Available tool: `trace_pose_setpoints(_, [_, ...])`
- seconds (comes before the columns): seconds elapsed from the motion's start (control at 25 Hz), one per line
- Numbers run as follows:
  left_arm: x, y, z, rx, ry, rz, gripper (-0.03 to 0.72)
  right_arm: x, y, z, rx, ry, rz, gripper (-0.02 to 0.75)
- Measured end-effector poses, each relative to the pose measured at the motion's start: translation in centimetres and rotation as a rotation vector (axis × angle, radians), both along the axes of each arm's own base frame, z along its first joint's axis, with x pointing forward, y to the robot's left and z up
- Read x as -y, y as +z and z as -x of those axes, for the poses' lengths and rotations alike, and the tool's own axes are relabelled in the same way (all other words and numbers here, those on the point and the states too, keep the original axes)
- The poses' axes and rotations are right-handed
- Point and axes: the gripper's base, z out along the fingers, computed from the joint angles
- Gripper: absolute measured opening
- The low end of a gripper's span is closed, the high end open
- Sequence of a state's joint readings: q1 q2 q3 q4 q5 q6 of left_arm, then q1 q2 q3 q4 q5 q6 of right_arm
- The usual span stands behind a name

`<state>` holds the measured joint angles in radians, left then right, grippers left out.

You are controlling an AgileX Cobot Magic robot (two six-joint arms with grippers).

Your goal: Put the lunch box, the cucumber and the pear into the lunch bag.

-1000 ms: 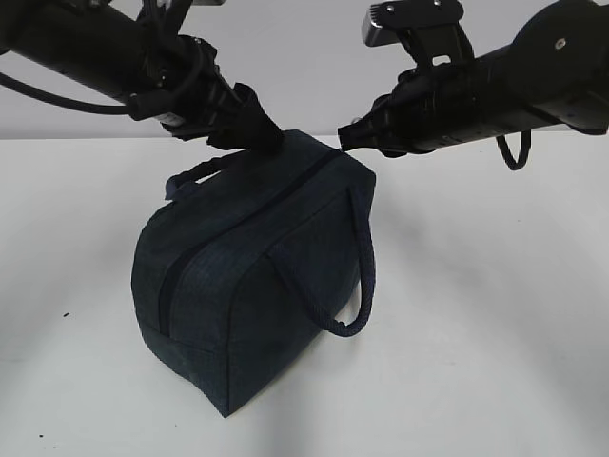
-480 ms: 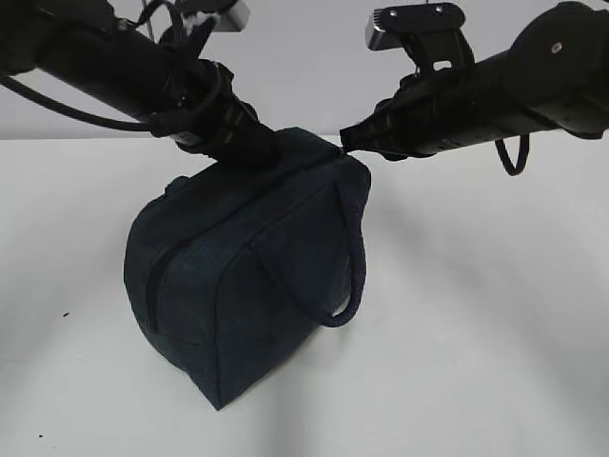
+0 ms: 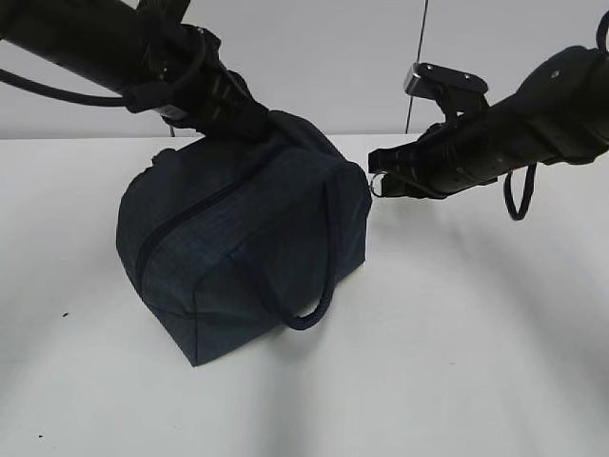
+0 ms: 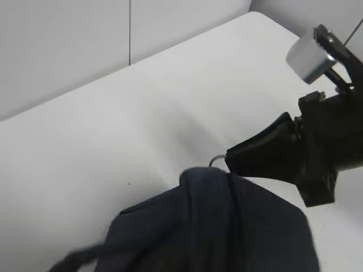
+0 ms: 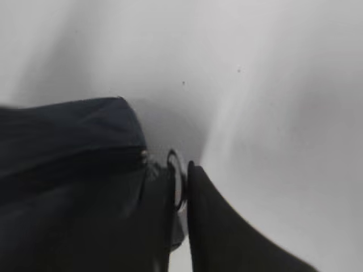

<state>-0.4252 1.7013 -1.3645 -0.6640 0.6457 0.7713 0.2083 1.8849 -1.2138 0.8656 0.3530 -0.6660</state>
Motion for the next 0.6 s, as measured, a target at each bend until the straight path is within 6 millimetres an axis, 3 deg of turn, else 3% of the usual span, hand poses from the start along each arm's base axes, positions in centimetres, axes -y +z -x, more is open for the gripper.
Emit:
trace_pose_setpoints(0.04, [-0.1,0.3,0.0,0.002,0.011,0.008,0.137,0.0,0.4,-0.3,0.009,0.037,-0.008,0.057])
trace_pose_setpoints(0.16, [-0.5,0.5,-0.2,-0.024,0.052,0.006,0.347,-0.7,3.0,-1.4,0.060,0.133,-0.056,0.338])
trace_pose_setpoints(0.2, [-0.7,0.6,-0.1,-0.041,0.055,-0.007,0.382,-0.9,3.6,-1.5,0.067,0.151,-0.068,0.385])
trace_pose_setpoints(0.24, [-0.8,0.7,0.0,-0.058,0.041,-0.038,0.406,-1.4,5.1,-1.8,0.082,0.205,-0.094,0.485])
trace_pose_setpoints(0.28, [-0.9,0.8,0.3,-0.083,0.026,-0.075,0.415,-1.7,5.8,-1.8,0.086,0.236,-0.107,0.522])
trace_pose_setpoints(0.4, [-1.9,1.6,0.9,-0.146,0.039,-0.186,0.413,-2.3,7.6,-1.6,0.064,0.313,-0.147,0.557])
trace_pose_setpoints(0.6, [-4.9,3.8,2.5,-0.175,0.278,-0.328,0.400,-1.4,8.7,0.5,-0.116,0.285,-0.076,0.557])
